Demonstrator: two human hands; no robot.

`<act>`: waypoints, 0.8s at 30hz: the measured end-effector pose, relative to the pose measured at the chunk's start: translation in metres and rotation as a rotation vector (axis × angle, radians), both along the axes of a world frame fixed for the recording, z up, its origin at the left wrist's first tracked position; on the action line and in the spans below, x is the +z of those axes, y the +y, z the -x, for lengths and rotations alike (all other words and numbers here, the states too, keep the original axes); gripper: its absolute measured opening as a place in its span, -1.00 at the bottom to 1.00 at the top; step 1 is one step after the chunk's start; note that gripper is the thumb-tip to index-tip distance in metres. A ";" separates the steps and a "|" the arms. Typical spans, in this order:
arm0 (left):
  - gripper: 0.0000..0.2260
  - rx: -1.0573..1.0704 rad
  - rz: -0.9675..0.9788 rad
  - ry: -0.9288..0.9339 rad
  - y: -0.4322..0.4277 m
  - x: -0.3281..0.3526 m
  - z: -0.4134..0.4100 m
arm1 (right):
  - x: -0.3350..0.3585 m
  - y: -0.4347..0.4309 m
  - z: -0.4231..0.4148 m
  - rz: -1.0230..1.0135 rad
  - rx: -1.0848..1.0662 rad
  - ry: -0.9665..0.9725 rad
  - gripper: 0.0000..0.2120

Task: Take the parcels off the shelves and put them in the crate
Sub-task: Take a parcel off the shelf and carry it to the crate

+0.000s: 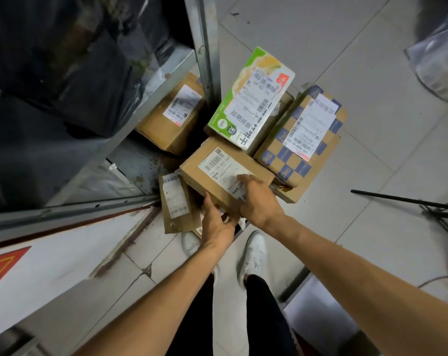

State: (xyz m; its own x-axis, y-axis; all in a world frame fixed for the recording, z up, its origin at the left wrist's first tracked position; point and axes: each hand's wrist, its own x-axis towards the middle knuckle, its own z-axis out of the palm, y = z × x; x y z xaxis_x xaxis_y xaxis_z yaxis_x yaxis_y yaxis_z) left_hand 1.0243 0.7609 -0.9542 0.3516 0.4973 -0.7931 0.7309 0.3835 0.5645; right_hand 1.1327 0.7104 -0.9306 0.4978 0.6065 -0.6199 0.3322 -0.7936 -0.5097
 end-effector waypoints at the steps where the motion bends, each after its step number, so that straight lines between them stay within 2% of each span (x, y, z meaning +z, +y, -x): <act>1: -0.16 0.023 0.010 -0.007 0.000 0.001 0.001 | 0.000 -0.001 0.001 0.006 0.001 -0.008 -0.43; 3: -0.18 0.011 -0.003 -0.008 0.003 0.007 0.004 | 0.005 -0.003 -0.001 0.028 0.020 -0.027 -0.46; 6: -0.22 -0.150 -0.122 0.063 0.014 0.026 0.004 | 0.018 -0.006 -0.007 0.065 0.076 -0.058 -0.44; 9: -0.40 -0.419 -0.322 0.092 0.035 0.060 -0.007 | 0.042 -0.011 -0.020 0.120 0.165 -0.123 -0.45; 12: -0.49 -0.753 -0.391 0.060 0.059 0.108 -0.025 | 0.082 -0.016 -0.036 0.162 0.177 -0.156 -0.52; 16: -0.50 -1.051 -0.530 0.019 0.086 0.180 -0.056 | 0.154 -0.021 -0.057 0.181 0.160 -0.299 -0.60; 24: -0.44 -1.347 -0.887 -0.059 0.096 0.311 -0.116 | 0.281 -0.039 -0.076 0.204 0.098 -0.416 -0.51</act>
